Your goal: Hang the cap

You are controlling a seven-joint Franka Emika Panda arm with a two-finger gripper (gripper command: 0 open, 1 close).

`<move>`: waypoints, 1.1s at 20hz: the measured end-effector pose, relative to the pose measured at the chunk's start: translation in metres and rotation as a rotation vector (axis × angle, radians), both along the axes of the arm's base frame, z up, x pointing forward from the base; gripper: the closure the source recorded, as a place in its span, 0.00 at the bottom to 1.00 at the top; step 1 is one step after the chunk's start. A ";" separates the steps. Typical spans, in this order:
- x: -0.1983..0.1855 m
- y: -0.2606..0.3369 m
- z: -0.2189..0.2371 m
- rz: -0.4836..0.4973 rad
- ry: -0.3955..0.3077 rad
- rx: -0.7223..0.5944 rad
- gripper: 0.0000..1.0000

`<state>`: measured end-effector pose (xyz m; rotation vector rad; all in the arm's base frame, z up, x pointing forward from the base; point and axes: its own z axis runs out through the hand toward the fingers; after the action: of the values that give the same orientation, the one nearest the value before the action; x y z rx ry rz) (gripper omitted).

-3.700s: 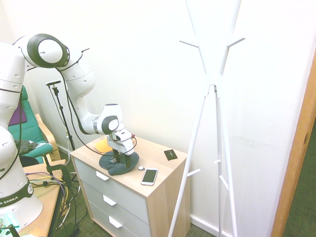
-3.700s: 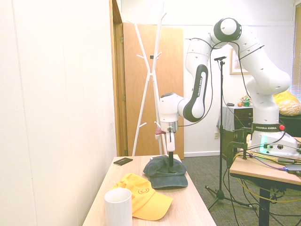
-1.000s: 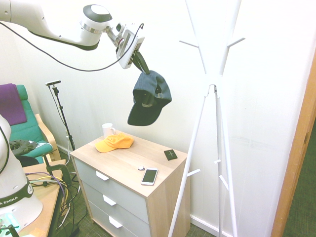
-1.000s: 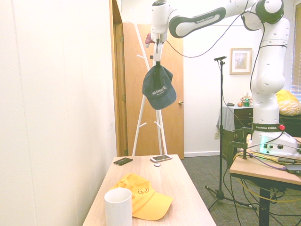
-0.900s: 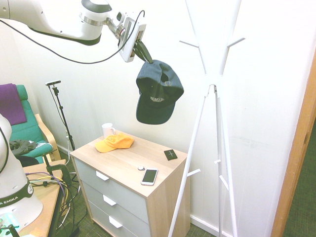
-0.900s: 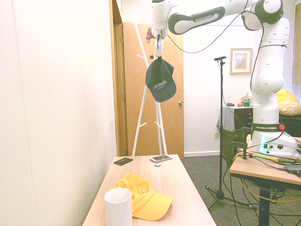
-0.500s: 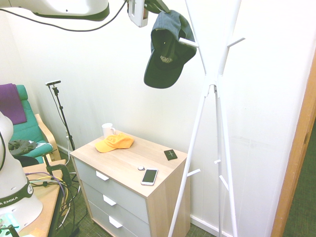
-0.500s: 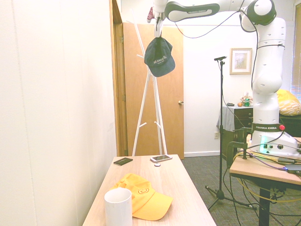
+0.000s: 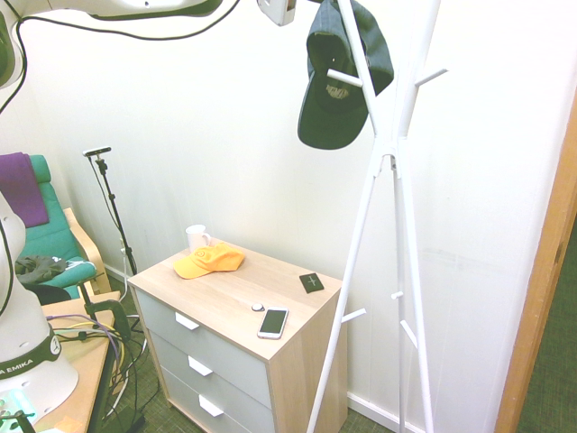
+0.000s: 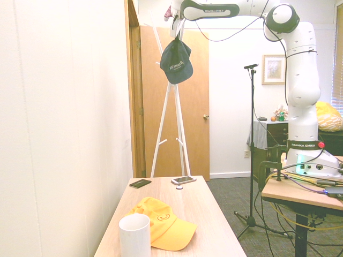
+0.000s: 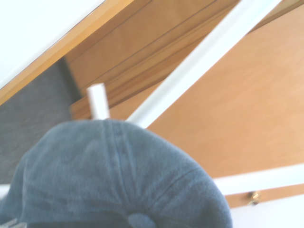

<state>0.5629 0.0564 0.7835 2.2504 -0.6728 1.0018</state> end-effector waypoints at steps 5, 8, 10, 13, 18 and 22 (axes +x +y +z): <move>-0.014 0.005 -0.048 -0.026 0.043 0.057 0.00; -0.033 0.007 -0.070 -0.025 0.048 0.081 0.00; -0.044 0.008 -0.084 -0.022 0.054 0.085 0.00; -0.054 0.006 -0.107 -0.030 0.066 0.092 0.00; -0.061 0.000 -0.127 -0.047 0.072 0.098 0.00; -0.063 -0.001 -0.124 -0.047 0.063 0.111 0.00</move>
<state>0.5004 0.0549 0.6595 2.3396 -0.7669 0.8874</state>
